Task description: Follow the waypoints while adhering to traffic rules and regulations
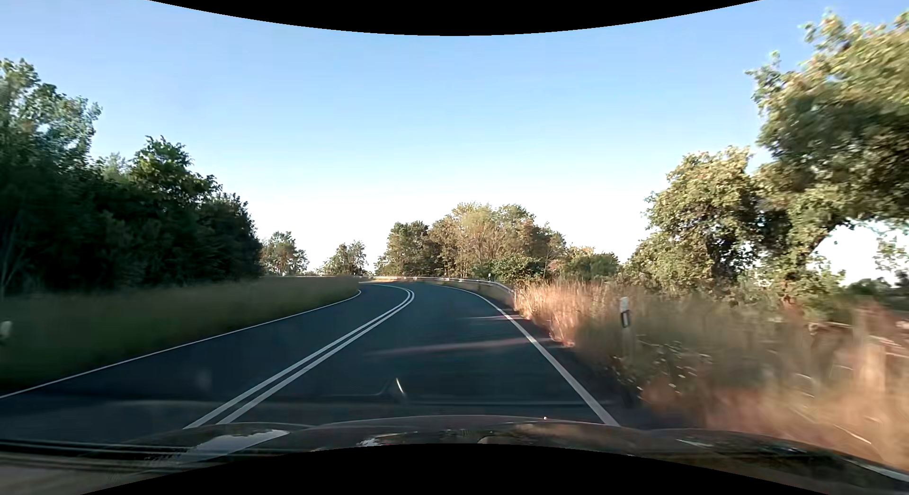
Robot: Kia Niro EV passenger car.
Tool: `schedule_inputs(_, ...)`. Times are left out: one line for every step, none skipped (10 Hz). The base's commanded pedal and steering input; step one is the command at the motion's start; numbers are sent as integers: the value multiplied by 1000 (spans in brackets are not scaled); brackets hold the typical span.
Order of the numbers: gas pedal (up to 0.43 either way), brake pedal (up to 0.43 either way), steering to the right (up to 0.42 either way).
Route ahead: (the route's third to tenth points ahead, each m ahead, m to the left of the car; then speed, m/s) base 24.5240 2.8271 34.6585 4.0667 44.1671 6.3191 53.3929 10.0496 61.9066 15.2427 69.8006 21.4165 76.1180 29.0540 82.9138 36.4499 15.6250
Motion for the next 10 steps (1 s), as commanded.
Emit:
schedule_inputs(228, 0, -10)
schedule_inputs(228, 0, -15)
schedule_inputs(228, 0, -20)
schedule_inputs(228, 0, -26)
schedule_inputs(220, 0, -26)
schedule_inputs(220, 0, -27)
schedule_inputs(220, 0, -31)
schedule_inputs(209, 0, -39)
schedule_inputs(209, 0, -43)
schedule_inputs(197, 0, -43)
